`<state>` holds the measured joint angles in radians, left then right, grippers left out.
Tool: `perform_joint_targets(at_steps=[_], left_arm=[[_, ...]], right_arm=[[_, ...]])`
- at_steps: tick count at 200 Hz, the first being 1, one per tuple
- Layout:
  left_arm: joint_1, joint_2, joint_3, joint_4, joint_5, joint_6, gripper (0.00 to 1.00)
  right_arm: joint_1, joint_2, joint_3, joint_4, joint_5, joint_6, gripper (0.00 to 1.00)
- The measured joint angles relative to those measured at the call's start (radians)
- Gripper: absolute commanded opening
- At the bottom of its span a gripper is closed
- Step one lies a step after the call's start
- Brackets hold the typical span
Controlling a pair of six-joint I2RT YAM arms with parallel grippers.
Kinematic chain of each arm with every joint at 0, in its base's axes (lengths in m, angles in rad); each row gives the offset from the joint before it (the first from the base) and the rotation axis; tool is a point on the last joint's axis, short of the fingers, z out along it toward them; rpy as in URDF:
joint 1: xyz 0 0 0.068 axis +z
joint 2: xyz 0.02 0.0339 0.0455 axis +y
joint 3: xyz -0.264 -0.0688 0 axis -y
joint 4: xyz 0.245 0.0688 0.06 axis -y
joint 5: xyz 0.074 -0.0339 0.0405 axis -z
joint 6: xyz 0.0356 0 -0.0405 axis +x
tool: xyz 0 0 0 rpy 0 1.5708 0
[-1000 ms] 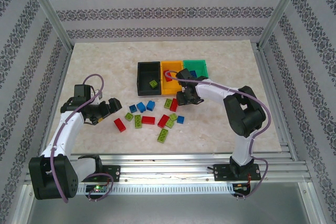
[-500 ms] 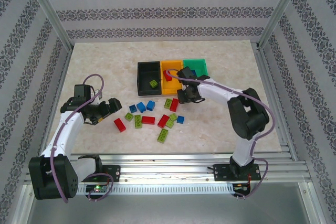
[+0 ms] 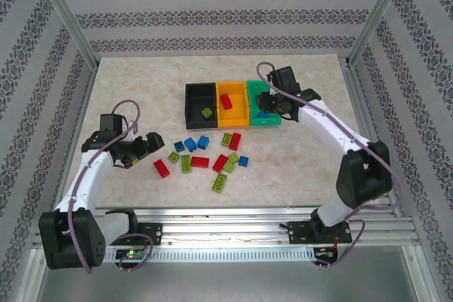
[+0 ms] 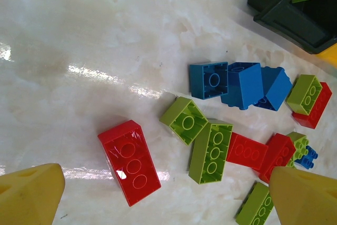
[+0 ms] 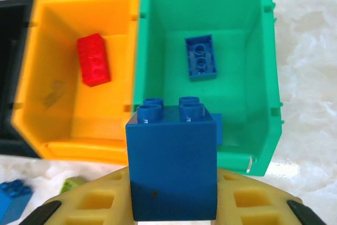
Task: Sort the legos into containers by color
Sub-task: Place the lego in the container.
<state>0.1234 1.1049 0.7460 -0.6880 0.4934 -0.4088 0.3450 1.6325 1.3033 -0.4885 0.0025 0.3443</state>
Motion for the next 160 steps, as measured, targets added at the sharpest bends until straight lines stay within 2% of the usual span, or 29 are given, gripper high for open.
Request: perform_joint_targets(at_steps=[28,61,81,127,160], left_arm=[[0.0,0.0,0.0,0.0,0.0,0.0,1.0],[0.0,0.0,0.0,0.0,0.0,0.0,1.0],[0.0,0.0,0.0,0.0,0.0,0.0,1.0],[0.0,0.0,0.0,0.0,0.001,0.0,1.0],[0.0,0.0,0.0,0.0,0.0,0.0,1.0]], right_arm=[[-0.038,0.177,0.068,0.013,-0.008,-0.003,0.33],[-0.046,0.286,0.126,-0.008,0.011,-0.029,0.47],[-0.046,0.287,0.136,-0.008,0.016,-0.037,0.5],[-0.034,0.25,0.096,0.003,0.014,-0.037,0.51],[0.053,0.136,-0.009,0.007,0.016,-0.037,0.51]])
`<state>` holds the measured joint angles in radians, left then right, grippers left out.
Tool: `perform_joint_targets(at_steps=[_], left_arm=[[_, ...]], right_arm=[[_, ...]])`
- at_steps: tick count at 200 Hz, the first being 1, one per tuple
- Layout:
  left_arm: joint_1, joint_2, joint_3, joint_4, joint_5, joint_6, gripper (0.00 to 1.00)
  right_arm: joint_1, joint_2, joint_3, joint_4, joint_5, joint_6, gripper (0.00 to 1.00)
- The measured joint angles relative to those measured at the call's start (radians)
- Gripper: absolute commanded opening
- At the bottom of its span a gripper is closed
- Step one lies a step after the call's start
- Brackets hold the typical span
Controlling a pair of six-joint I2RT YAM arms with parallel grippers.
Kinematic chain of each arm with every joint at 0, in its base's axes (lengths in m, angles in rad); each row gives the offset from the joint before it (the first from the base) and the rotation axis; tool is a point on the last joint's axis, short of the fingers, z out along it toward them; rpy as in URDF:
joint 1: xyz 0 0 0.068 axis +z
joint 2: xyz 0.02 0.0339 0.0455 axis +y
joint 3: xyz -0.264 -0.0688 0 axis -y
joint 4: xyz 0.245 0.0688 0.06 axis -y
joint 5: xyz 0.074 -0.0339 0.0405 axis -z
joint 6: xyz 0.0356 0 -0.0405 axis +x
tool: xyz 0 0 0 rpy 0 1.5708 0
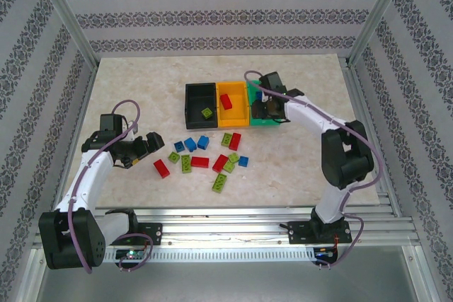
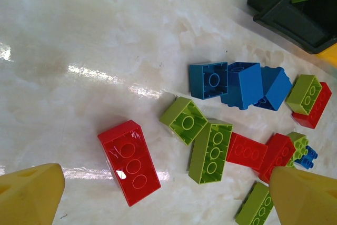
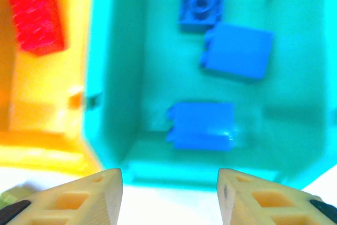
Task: Sort the legos into containers by color
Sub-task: Place the lego in the container, then rotate the lego at the center of the table.
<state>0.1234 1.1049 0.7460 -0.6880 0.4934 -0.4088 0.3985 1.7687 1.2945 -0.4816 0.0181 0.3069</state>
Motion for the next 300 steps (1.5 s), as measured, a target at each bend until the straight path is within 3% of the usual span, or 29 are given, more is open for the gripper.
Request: perform_joint_targets(at_steps=[59,141,200,300], left_arm=[[0.0,0.0,0.0,0.0,0.0,0.0,1.0],[0.0,0.0,0.0,0.0,0.0,0.0,1.0],[0.0,0.0,0.0,0.0,0.0,0.0,1.0],[0.0,0.0,0.0,0.0,0.0,0.0,1.0]], right_arm=[[0.166,-0.124,-0.159,0.045,-0.046,0.069,0.53],[0.281,0.051,-0.146,0.072,-0.037,0.139,0.53],[0.282,0.06,-0.128,0.013,0.064,0.131,0.52],[0.215,0.003,-0.168,0.003,0.043,0.128,0.53]])
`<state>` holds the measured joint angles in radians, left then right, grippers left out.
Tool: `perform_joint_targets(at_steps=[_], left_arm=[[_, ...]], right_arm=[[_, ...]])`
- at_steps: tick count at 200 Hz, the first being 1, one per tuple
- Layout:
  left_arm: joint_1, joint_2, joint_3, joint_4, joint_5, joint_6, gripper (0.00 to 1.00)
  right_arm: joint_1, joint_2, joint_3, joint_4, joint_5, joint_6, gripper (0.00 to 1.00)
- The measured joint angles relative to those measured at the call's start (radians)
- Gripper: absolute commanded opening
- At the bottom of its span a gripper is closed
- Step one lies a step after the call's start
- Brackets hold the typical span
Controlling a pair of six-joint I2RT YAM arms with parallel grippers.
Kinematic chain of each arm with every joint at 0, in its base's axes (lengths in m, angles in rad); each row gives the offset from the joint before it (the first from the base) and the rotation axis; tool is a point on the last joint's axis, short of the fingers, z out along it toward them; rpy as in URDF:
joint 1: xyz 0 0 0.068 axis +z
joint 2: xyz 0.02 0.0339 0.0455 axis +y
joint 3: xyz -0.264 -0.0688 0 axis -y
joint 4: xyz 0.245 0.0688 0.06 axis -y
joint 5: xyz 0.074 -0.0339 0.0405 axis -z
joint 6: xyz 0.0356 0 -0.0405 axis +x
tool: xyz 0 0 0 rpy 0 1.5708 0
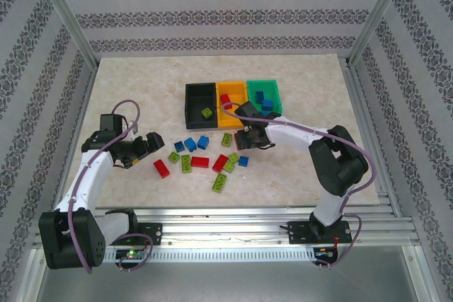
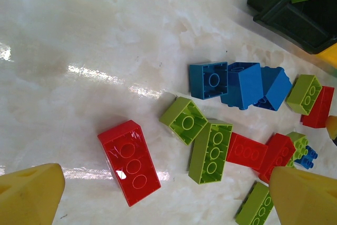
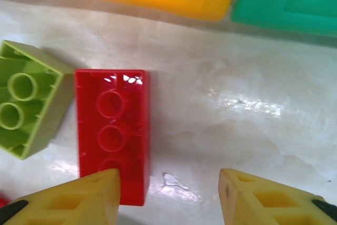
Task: Sort the legos into containers by color
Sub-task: Rotate the lego at the center of the table, then pick up the lego from the center of the table, then place the lego in the container.
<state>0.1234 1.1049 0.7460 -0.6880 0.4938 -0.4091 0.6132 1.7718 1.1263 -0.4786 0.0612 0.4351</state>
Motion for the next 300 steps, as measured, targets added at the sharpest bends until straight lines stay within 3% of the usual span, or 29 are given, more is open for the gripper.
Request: perform_joint_targets(at_steps=[84,142,216,300], left_arm=[[0.0,0.0,0.0,0.0,0.0,0.0,1.0],[0.0,0.0,0.0,0.0,0.0,0.0,1.0],[0.0,0.0,0.0,0.0,0.0,0.0,1.0],[0.0,0.0,0.0,0.0,-0.001,0.0,1.0]], right_arm=[[0.013,0.086,0.051,0.027,-0.05,0.001,0.52],[0.013,0.109,0.05,0.029,-0.051,0.0,0.36],[0.018,0.025,0.076,0.006,-0.051,-0.018,0.36],[-0.069,0.083,0.317,0.004,-0.073,-0.045,0.37]])
